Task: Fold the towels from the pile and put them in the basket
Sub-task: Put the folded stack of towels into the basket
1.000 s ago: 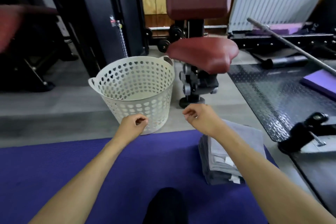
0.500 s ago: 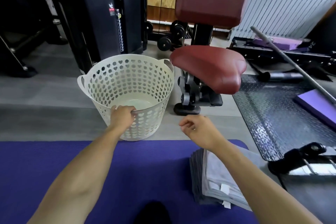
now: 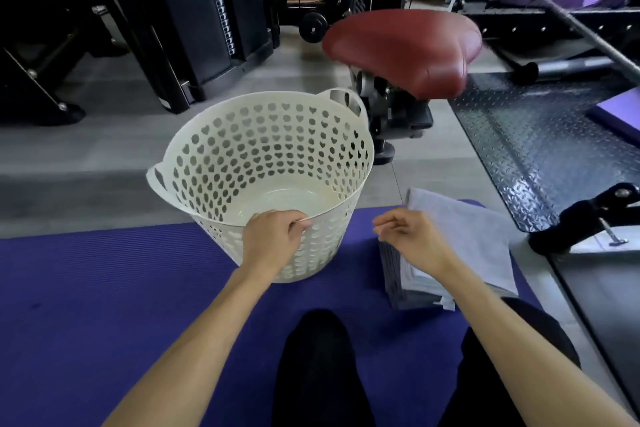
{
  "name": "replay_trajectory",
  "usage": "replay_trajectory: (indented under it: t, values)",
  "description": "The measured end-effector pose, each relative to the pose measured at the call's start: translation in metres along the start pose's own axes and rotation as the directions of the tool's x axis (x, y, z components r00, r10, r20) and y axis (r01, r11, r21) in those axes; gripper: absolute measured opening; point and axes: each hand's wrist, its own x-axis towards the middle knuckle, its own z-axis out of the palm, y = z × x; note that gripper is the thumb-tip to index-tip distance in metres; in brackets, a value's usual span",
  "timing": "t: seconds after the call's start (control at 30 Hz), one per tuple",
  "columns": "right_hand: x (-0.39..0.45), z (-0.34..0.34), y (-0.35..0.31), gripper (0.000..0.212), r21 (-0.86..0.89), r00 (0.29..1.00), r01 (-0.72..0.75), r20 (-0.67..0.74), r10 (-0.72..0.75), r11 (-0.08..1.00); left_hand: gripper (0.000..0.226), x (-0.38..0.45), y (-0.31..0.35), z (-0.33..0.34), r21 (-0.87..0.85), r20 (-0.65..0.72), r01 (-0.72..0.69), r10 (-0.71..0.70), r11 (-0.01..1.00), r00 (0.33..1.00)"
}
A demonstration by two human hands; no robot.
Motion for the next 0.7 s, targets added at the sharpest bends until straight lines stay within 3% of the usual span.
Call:
replay_trajectory:
  t: [0.2,0.37,0.43,0.53,0.7]
  values:
    - [-0.042,-0.008,0.037,0.022,0.084,0.999,-0.02,-0.038,0.023,0.996,0.016,-0.031,0.005,0.02,-0.079,0.0,0.026,-0.026,0.997,1.0]
    - [-0.063,-0.025,0.072,0.018,0.122,0.995,-0.051,-0.082,0.061,0.991,0.015,-0.044,0.037,0.035,-0.208,-0.121,-0.219,0.197,0.953,0.973]
    - [-0.066,-0.036,0.087,0.018,0.133,0.992,-0.064,-0.104,0.078,0.989,0.014,-0.043,0.062,0.047,-0.234,-0.046,-0.274,0.271,0.933,0.961]
    - [-0.066,-0.064,0.113,0.017,0.178,0.979,-0.11,-0.153,0.138,0.978,0.012,-0.03,0.093,0.078,-0.366,0.196,-0.098,0.18,0.925,0.964]
    - [-0.058,-0.115,0.161,0.022,0.193,0.941,-0.165,-0.264,0.213,0.967,0.013,0.018,0.123,0.151,-0.313,0.295,-0.029,0.126,0.949,0.947]
